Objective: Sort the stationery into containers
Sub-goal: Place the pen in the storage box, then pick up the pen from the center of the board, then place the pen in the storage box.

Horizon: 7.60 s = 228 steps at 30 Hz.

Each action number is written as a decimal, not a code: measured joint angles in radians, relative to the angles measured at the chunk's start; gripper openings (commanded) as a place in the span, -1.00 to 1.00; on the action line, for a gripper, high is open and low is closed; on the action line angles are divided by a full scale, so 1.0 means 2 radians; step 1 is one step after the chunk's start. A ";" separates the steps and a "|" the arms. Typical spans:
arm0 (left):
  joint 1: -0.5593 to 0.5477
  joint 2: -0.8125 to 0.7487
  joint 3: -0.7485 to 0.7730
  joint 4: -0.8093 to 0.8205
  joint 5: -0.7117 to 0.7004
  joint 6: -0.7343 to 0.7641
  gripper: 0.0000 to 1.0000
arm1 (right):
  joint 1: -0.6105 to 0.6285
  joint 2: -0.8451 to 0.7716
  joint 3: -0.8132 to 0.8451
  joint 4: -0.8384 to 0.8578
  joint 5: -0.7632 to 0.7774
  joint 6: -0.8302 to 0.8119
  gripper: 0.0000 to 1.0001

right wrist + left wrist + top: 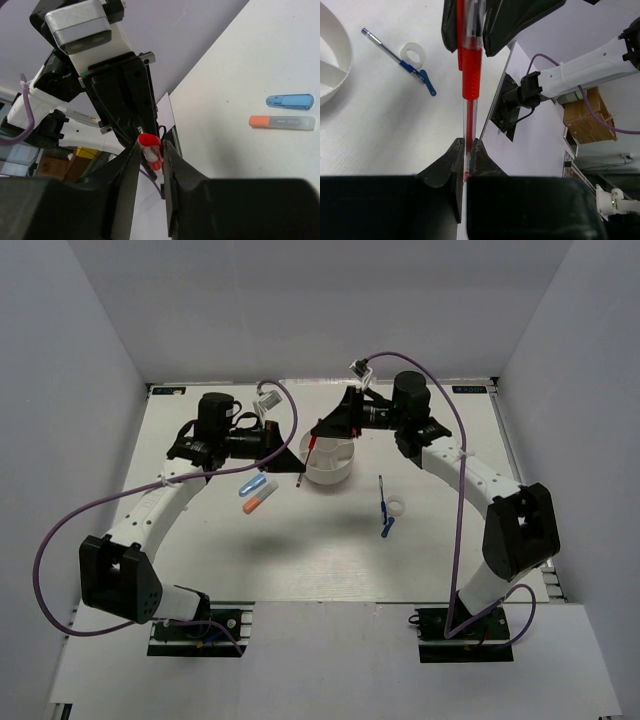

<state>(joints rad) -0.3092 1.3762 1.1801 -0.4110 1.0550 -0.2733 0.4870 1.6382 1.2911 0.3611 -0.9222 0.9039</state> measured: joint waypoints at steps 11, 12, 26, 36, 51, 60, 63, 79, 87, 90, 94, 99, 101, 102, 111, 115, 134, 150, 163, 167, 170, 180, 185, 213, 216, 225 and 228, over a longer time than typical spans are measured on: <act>0.002 -0.001 -0.008 0.009 -0.001 -0.001 0.96 | 0.005 0.011 0.024 -0.013 0.009 -0.019 -1.00; 0.003 -0.001 -0.009 0.006 -0.005 0.001 0.96 | 0.004 0.011 0.029 -0.019 0.013 -0.027 -1.00; 0.068 -0.002 0.051 -0.015 -0.105 -0.015 0.96 | -0.037 -0.002 0.075 -0.084 0.213 -0.294 -1.00; 0.083 -0.002 0.051 -0.017 -0.136 -0.013 0.96 | -0.036 0.049 0.056 -0.026 0.288 -0.402 -1.00; 0.085 0.013 0.019 -0.030 -0.139 0.009 0.96 | -0.036 0.067 0.036 -0.022 0.270 -0.405 -1.00; 0.085 0.013 0.018 -0.029 -0.138 0.009 0.96 | -0.034 0.014 0.004 -0.022 0.253 -0.407 -1.00; 0.085 0.013 0.017 -0.029 -0.138 0.009 0.96 | -0.033 0.011 0.003 -0.022 0.248 -0.409 -1.00; 0.085 0.013 0.012 -0.031 -0.139 0.017 0.96 | -0.019 0.063 -0.003 -0.038 0.223 -0.436 -0.33; 0.085 0.016 0.013 -0.034 -0.139 0.023 0.96 | -0.017 0.048 -0.016 -0.063 0.220 -0.437 -0.07; 0.085 0.022 0.014 -0.039 -0.139 0.031 0.96 | -0.020 0.014 -0.019 -0.096 0.236 -0.430 -0.33; 0.085 0.030 0.016 -0.048 -0.145 0.047 0.96 | -0.035 -0.073 -0.054 -0.141 0.279 -0.433 -0.80; 0.085 0.030 0.026 -0.056 -0.161 0.068 0.96 | -0.052 -0.114 -0.069 -0.229 0.336 -0.459 -0.97; 0.085 0.030 0.031 -0.057 -0.169 0.076 0.96 | -0.058 -0.087 -0.067 -0.275 0.355 -0.470 -0.93; 0.084 0.030 0.031 -0.057 -0.171 0.079 0.96 | -0.060 -0.069 -0.067 -0.292 0.360 -0.471 -0.89; 0.082 0.030 0.032 -0.062 -0.189 0.104 0.96 | -0.067 0.086 -0.061 -0.405 0.382 -0.449 -0.78; 0.082 0.029 0.032 -0.068 -0.195 0.111 0.96 | -0.067 0.120 -0.033 -0.416 0.398 -0.432 -0.69; 0.082 0.028 0.019 -0.071 -0.197 0.116 0.96 | -0.047 0.133 0.013 -0.423 0.425 -0.361 -0.18; 0.082 0.028 0.018 -0.076 -0.203 0.125 0.96 | -0.012 0.174 0.043 -0.429 0.523 -0.325 -0.46; 0.082 0.028 0.021 -0.093 -0.195 0.167 0.90 | -0.024 0.178 0.054 -0.445 0.502 -0.342 -1.00; 0.081 0.026 0.039 -0.109 -0.178 0.234 0.85 | -0.036 0.166 0.088 -0.496 0.456 -0.373 -1.00; 0.076 0.005 0.043 -0.114 -0.157 0.315 0.84 | -0.051 0.138 0.132 -0.532 0.394 -0.391 -1.00; -0.079 -0.059 0.066 -0.092 -0.161 0.627 0.78 | -0.076 0.019 0.210 -0.558 0.196 -0.391 -1.00; -0.192 -0.097 -0.051 0.020 -0.206 0.789 0.63 | -0.075 0.024 0.216 -0.556 0.173 -0.363 -1.00; -0.359 -0.045 -0.261 0.457 -0.357 1.019 0.30 | -0.064 0.051 0.167 -0.542 0.144 -0.238 -1.00; -0.362 -0.045 -0.255 0.435 -0.364 1.018 0.30 | -0.065 0.051 0.171 -0.543 0.146 -0.246 -1.00; -0.363 -0.033 -0.235 0.397 -0.389 1.017 0.23 | -0.066 0.051 0.171 -0.542 0.147 -0.243 -1.00; -0.364 -0.017 -0.219 0.396 -0.398 1.018 0.19 | -0.066 0.051 0.171 -0.542 0.148 -0.238 -1.00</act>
<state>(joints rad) -1.0363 1.3430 0.7425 0.3805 0.2588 1.7622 0.3553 1.7401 1.6333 -0.7235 -0.6270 0.4271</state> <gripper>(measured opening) 0.611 0.032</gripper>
